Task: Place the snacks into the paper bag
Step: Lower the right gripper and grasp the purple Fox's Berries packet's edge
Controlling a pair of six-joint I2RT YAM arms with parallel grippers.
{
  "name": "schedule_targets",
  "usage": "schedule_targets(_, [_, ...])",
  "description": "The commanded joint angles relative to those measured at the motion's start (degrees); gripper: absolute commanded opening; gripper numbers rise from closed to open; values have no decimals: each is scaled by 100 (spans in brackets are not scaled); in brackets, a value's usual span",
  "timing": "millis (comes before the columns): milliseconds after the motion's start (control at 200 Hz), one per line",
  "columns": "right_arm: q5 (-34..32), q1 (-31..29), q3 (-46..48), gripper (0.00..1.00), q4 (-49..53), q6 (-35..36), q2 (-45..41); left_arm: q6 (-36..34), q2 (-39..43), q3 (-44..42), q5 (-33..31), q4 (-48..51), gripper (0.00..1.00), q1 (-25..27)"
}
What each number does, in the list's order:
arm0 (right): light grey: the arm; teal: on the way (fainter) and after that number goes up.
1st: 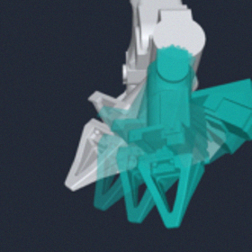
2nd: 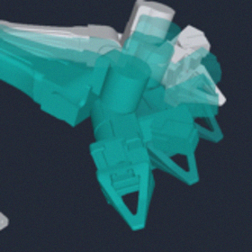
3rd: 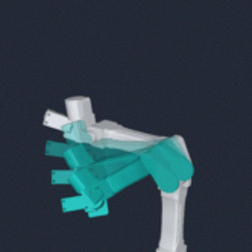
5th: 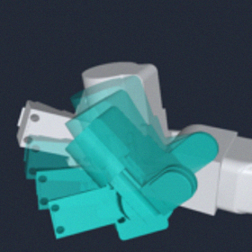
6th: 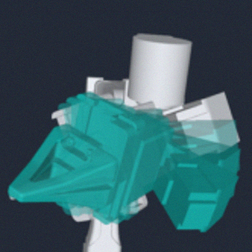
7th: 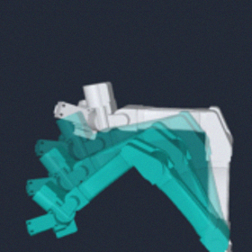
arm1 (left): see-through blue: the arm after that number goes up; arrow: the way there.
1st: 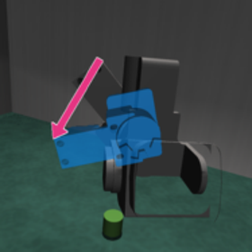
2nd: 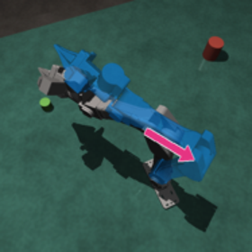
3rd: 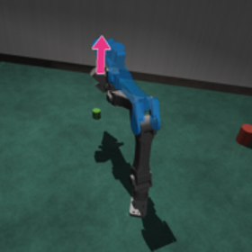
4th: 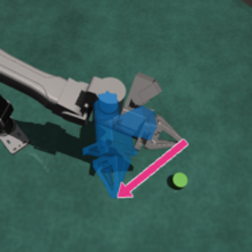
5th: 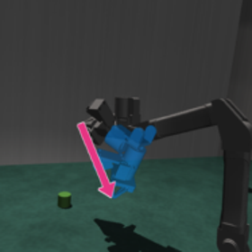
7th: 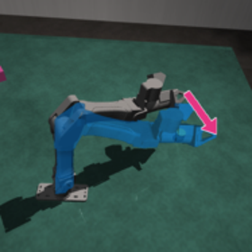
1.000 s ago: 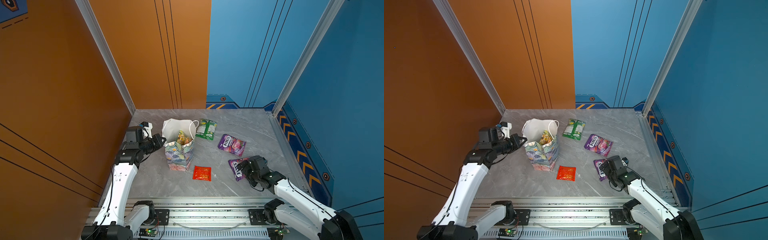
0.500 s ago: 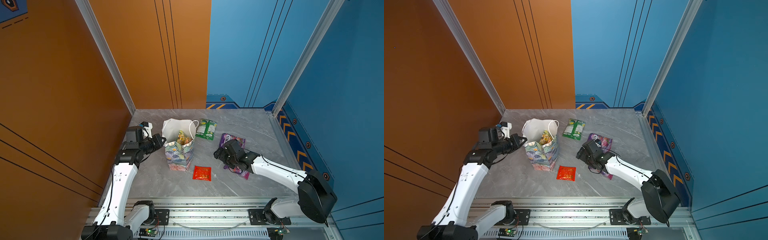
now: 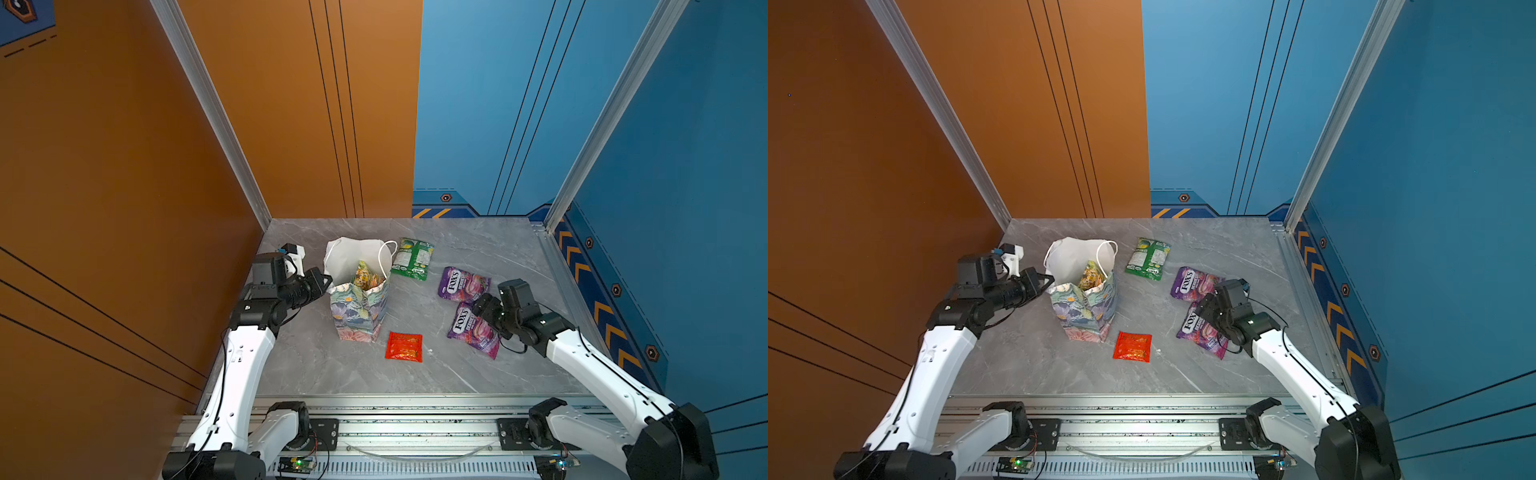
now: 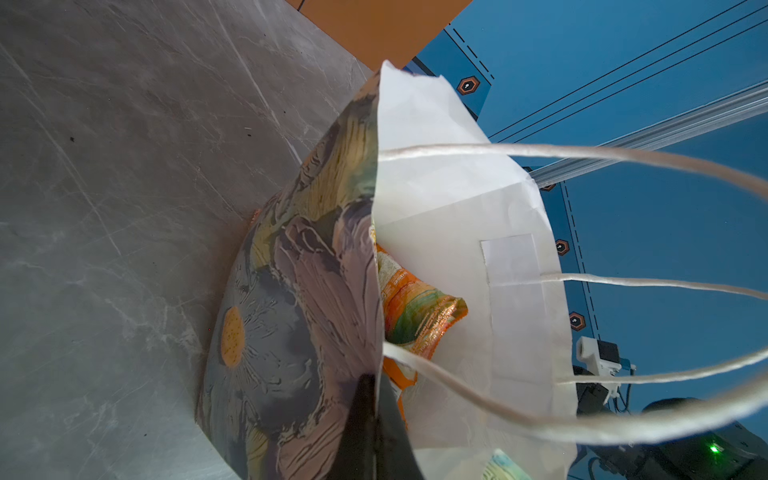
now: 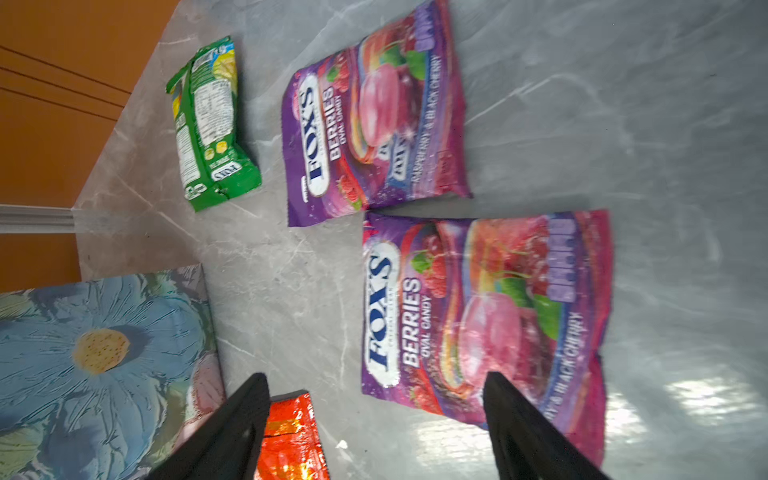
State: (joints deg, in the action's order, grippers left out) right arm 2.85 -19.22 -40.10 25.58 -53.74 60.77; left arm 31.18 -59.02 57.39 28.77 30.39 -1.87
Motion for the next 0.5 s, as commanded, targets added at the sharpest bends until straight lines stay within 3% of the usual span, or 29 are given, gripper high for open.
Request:
schedule_targets(0, [458,420,354,82,448,333,-134,4,-13,-32,53,28,0,-15])
schedule_targets(290, [1218,1075,1117,82,-131,366,-66,37,6,0,54,31,0,2])
schedule_targets(495, [1208,1207,1368,81,-185,460,-66,55,5,-8,51,33,0,14])
